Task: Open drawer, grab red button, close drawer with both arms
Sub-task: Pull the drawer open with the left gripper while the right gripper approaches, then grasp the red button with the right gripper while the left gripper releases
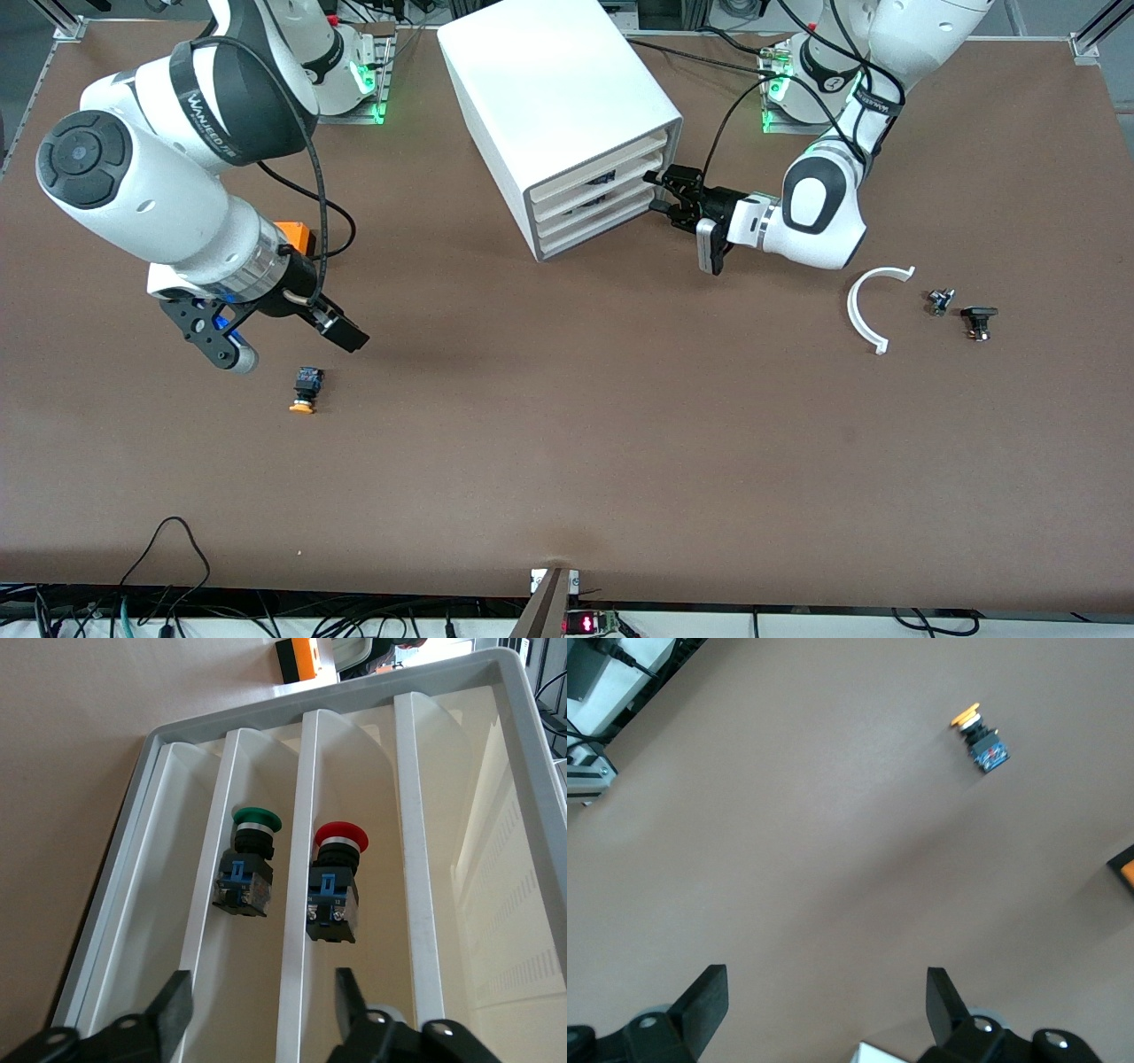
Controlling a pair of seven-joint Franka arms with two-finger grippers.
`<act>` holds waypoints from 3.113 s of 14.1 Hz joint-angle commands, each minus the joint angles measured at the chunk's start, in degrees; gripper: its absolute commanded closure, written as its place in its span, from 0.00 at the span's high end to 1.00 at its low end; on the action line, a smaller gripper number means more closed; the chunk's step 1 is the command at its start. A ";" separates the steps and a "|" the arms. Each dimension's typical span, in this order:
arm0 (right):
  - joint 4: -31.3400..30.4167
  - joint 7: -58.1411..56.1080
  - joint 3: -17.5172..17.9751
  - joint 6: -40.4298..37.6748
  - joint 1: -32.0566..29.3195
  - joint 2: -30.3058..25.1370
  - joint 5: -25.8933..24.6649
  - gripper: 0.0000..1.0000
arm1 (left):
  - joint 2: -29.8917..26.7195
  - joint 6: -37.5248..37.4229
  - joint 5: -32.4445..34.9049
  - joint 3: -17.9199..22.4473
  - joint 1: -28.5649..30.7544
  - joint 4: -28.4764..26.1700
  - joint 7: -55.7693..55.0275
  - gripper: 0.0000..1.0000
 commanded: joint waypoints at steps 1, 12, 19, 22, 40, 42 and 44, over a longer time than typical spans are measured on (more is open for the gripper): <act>4.67 6.27 1.69 -0.63 0.07 2.90 0.86 0.99 | 1.31 0.13 -1.91 -2.36 0.43 -0.56 3.47 0.49; 8.81 27.02 3.02 3.32 5.61 6.25 0.86 0.99 | 1.40 -0.13 -4.02 -4.74 0.43 -2.40 4.26 0.22; 8.90 36.08 3.02 7.45 8.16 6.86 0.86 0.99 | 4.47 0.31 -3.05 -3.60 2.44 1.10 5.41 0.00; 9.25 38.01 3.02 8.24 9.47 7.74 0.86 0.99 | 9.82 0.66 1.24 -3.25 4.73 8.64 4.36 0.00; 8.81 47.06 2.66 16.86 29.68 18.02 -3.79 0.99 | 9.84 -13.64 24.95 -0.17 11.07 33.33 -20.12 1.00; 6.10 47.69 2.66 16.77 31.79 18.11 -5.55 0.99 | 9.84 -18.21 30.32 -0.17 11.07 39.40 -29.00 1.00; 3.81 47.69 2.66 16.95 32.24 18.64 -6.70 0.99 | 9.84 -22.43 36.29 -0.17 10.98 45.29 -36.74 1.00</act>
